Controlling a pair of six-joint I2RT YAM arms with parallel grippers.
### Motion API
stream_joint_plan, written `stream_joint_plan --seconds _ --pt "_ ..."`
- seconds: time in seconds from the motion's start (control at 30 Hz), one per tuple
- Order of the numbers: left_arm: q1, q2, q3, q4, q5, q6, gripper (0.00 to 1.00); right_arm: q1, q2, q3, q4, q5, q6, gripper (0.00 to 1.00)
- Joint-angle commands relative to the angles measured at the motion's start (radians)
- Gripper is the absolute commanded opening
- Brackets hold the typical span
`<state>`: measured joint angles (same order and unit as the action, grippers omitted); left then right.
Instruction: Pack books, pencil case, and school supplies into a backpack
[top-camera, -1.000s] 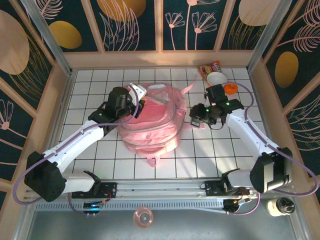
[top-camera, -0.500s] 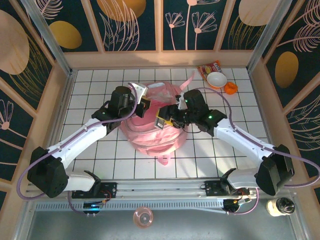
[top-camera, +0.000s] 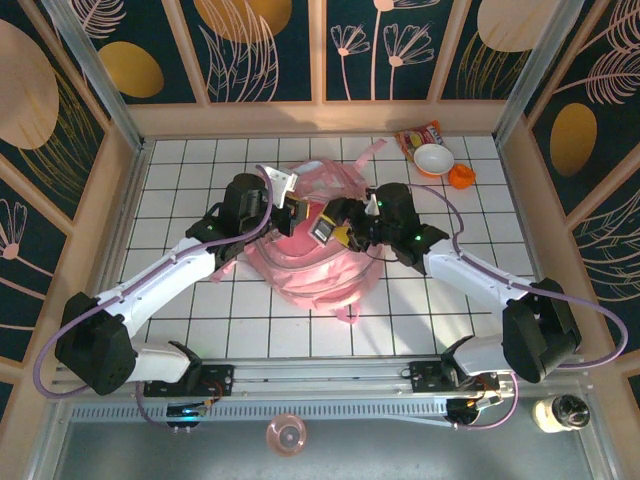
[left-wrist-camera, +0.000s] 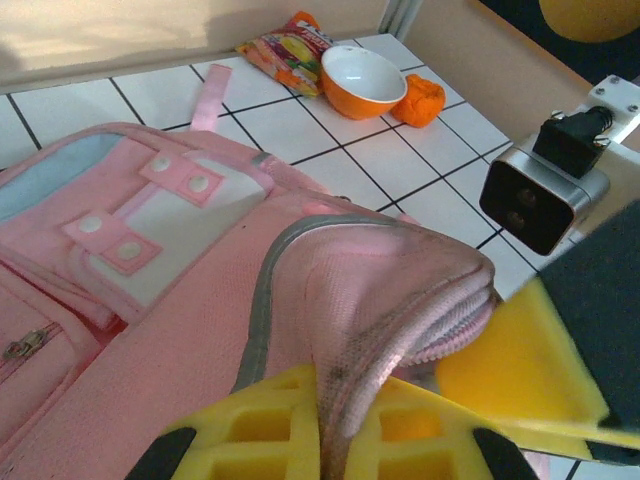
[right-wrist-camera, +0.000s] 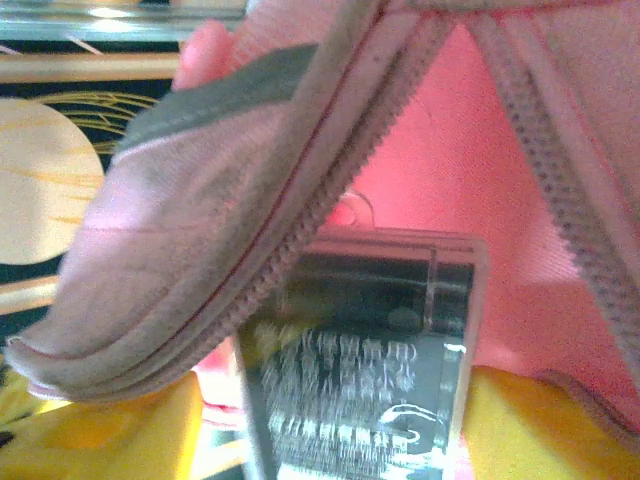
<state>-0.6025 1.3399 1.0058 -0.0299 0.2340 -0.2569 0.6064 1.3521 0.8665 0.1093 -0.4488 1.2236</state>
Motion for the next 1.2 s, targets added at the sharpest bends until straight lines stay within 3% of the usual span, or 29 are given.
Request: stream_joint_plan --seconds 0.0,0.2,0.33,0.5,0.63,0.73,0.8,0.93,1.0,1.17 --pt "-0.007 -0.076 0.015 0.219 0.058 -0.039 0.0 -0.007 0.009 -0.02 0.08 0.072 0.051 0.74" --pt "-0.009 -0.074 0.014 0.205 0.053 -0.009 0.0 -0.007 -0.021 -0.029 0.07 0.083 0.017 0.73" --pt "-0.007 -0.079 -0.002 0.158 0.044 0.125 0.0 -0.002 -0.111 -0.033 0.09 0.092 -0.105 0.72" --pt "-0.007 -0.074 -0.026 0.15 -0.005 0.22 0.02 0.007 -0.154 -0.082 0.27 -0.006 -0.111 0.72" --pt "-0.009 -0.065 -0.046 0.167 0.085 0.288 0.03 0.016 -0.096 -0.093 0.431 -0.003 -0.03 0.72" --pt "-0.009 -0.075 -0.084 0.188 0.149 0.343 0.07 0.015 -0.027 -0.065 0.448 0.001 0.008 0.71" --pt "-0.007 -0.08 -0.096 0.168 0.181 0.395 0.14 0.014 0.006 -0.044 0.427 0.007 0.001 0.66" --pt "-0.007 -0.101 -0.107 0.085 0.221 0.481 0.36 0.009 0.028 -0.029 0.385 0.056 -0.031 0.39" --pt "-0.006 -0.12 -0.126 0.076 0.213 0.498 0.41 0.0 0.034 -0.031 0.385 0.046 -0.03 0.3" --pt "-0.001 -0.14 -0.151 0.035 0.035 0.461 0.51 -0.014 0.014 -0.053 0.331 0.056 -0.032 0.17"
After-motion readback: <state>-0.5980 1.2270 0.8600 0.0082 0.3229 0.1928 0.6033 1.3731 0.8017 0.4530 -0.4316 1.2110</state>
